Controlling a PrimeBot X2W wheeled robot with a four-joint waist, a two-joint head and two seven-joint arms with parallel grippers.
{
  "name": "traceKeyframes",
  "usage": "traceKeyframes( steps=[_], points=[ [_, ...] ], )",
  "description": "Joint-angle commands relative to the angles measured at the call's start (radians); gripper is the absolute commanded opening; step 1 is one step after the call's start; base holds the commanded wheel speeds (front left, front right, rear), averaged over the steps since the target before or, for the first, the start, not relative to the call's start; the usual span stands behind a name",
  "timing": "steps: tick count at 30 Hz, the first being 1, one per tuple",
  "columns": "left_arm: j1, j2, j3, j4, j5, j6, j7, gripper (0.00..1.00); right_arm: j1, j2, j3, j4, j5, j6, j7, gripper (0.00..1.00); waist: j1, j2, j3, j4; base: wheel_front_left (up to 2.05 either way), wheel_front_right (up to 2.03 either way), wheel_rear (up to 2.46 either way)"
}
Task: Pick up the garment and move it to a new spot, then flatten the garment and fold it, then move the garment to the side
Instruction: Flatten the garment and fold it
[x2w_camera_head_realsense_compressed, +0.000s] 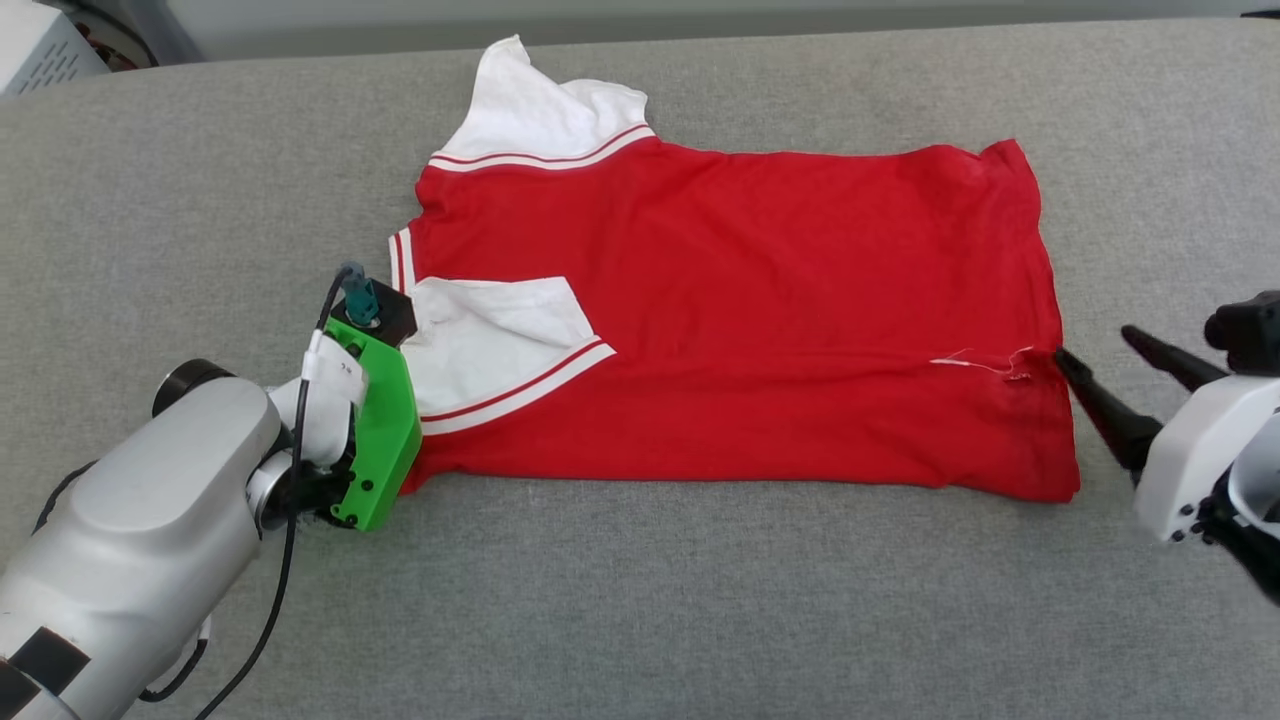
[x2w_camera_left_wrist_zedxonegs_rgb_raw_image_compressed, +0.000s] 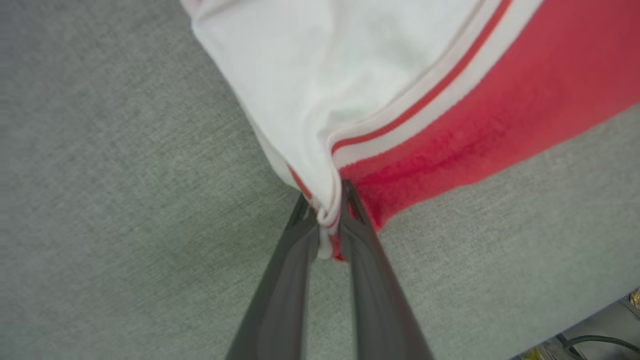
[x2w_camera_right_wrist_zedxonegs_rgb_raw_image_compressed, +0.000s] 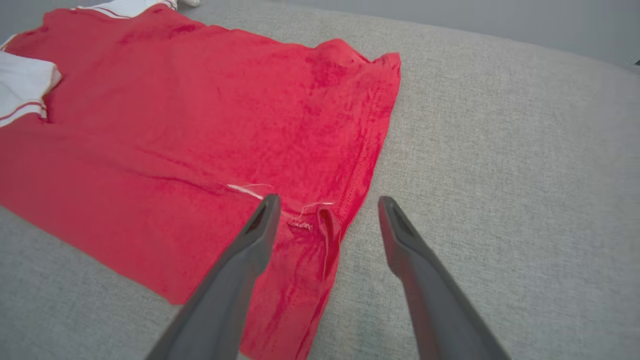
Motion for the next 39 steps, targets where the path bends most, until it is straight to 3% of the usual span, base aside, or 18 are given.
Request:
traceKeyframes(
  steps=[1, 6, 11, 17, 25, 29, 31, 36, 37, 38, 39],
  points=[
    [0.023, -0.007, -0.019, 0.003, -0.014, -0.002, -0.013, 0.00, -0.019, -0.021, -0.001, -0.015, -0.004, -0.001, 0.012, 1.00, 0.0000, 0.0035, -0.017, 0.009, 0.00, 0.00, 0.00],
    [0.001, 0.016, -0.023, -0.041, -0.016, -0.002, -0.069, 0.00, -0.045, -0.109, 0.012, -0.079, 0.008, -0.001, 0.112, 1.00, 0.0000, 0.0035, -0.041, 0.019, 0.00, 0.00, 0.00],
    [-0.013, 0.029, -0.026, -0.083, -0.010, -0.002, -0.104, 0.00, -0.071, -0.184, 0.049, -0.126, 0.086, -0.001, 0.299, 1.00, 0.0000, 0.0035, -0.050, 0.029, 0.00, 0.00, 0.00],
    [-0.029, 0.028, -0.035, -0.109, 0.002, -0.002, -0.120, 0.00, -0.076, -0.213, 0.074, -0.125, 0.176, -0.001, 0.512, 1.00, 0.0000, 0.0035, -0.039, 0.046, 0.00, 0.00, 0.00],
    [-0.051, 0.019, -0.043, -0.121, 0.009, -0.002, -0.135, 0.00, -0.061, -0.151, 0.082, -0.048, 0.183, -0.001, 0.596, 1.00, 0.0000, 0.0035, -0.001, 0.071, 0.00, 0.00, 0.00],
    [-0.058, 0.017, -0.043, -0.120, 0.012, -0.002, -0.145, 0.00, -0.058, -0.102, 0.094, 0.022, 0.170, -0.001, 0.583, 1.00, 0.0000, 0.0035, 0.021, 0.080, 0.00, 0.00, 0.00],
    [-0.060, 0.011, -0.044, -0.112, 0.013, -0.002, -0.154, 0.00, -0.034, -0.056, 0.148, 0.097, 0.154, -0.001, 0.576, 1.00, 0.0000, 0.0035, 0.041, 0.085, 0.00, 0.00, 0.00],
    [-0.053, 0.000, -0.048, -0.097, 0.003, -0.002, -0.169, 0.00, -0.011, -0.016, 0.210, 0.140, 0.173, -0.001, 0.528, 1.00, 0.0000, 0.0035, 0.047, 0.084, 0.00, 0.00, 0.00],
    [-0.049, 0.001, -0.049, -0.093, 0.000, -0.002, -0.172, 0.00, -0.018, -0.016, 0.215, 0.141, 0.175, -0.001, 0.506, 0.38, 0.0000, 0.0035, 0.044, 0.079, 0.00, 0.00, 0.00],
    [-0.045, 0.003, -0.051, -0.090, -0.002, -0.002, -0.175, 0.00, -0.026, -0.020, 0.216, 0.141, 0.175, -0.001, 0.487, 0.00, 0.0000, 0.0035, 0.041, 0.076, 0.00, 0.00, 0.00],
    [-0.041, 0.004, -0.052, -0.085, -0.005, -0.002, -0.178, 0.00, -0.035, -0.027, 0.220, 0.142, 0.174, -0.001, 0.467, 0.00, 0.0000, 0.0035, 0.034, 0.073, 0.00, 0.00, 0.00]
  ],
)
